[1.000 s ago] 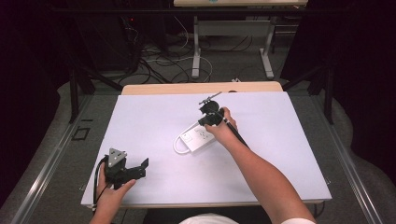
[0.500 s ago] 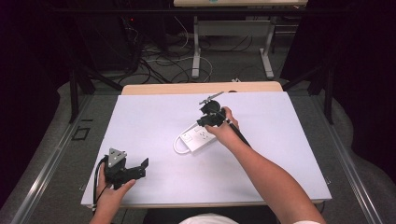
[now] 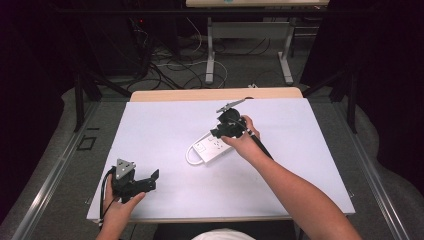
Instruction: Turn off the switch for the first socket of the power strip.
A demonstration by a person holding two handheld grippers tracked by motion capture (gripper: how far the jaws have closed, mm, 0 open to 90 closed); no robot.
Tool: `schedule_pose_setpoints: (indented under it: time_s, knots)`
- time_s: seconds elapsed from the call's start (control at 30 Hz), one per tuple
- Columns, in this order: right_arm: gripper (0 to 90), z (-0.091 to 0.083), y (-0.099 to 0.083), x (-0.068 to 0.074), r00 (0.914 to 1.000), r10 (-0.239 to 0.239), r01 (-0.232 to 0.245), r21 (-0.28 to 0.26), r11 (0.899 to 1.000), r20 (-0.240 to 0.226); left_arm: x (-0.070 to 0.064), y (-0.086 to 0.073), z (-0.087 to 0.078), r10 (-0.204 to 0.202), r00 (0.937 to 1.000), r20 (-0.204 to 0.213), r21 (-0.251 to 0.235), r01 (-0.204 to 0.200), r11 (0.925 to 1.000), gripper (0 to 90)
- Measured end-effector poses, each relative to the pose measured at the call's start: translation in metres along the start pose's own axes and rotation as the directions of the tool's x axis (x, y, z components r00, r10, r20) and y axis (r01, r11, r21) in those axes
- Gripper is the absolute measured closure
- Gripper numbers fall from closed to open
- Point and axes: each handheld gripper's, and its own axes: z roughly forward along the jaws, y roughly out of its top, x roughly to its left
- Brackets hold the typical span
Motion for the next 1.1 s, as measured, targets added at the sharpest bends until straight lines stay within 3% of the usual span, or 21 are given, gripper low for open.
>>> schedule_pose_setpoints:
  time_s: [0.07,0.27,0.7,1.1]
  knots:
    - [59.0,-0.002,-0.001,0.000,1.0000,0.000,0.000,-0.021,1.000,-0.006,0.000,0.000,0.000,-0.001,1.0000,0.000,0.000,0.001,1.0000,6.4]
    - [52.1,-0.013,-0.004,0.001,1.0000,-0.004,0.004,-0.017,1.000,0.005,0.000,0.000,0.000,-0.001,1.0000,-0.001,-0.001,0.001,1.0000,6.4]
    - [37.5,-0.036,-0.015,0.005,0.9986,-0.051,0.052,-0.074,0.996,0.016,0.000,0.000,0.000,-0.003,1.0000,-0.002,0.000,0.003,1.0000,6.4]
    - [33.3,-0.057,-0.031,0.013,0.9958,-0.091,0.091,-0.086,0.992,0.008,0.000,0.000,0.000,-0.004,1.0000,-0.004,0.001,0.004,1.0000,6.4]
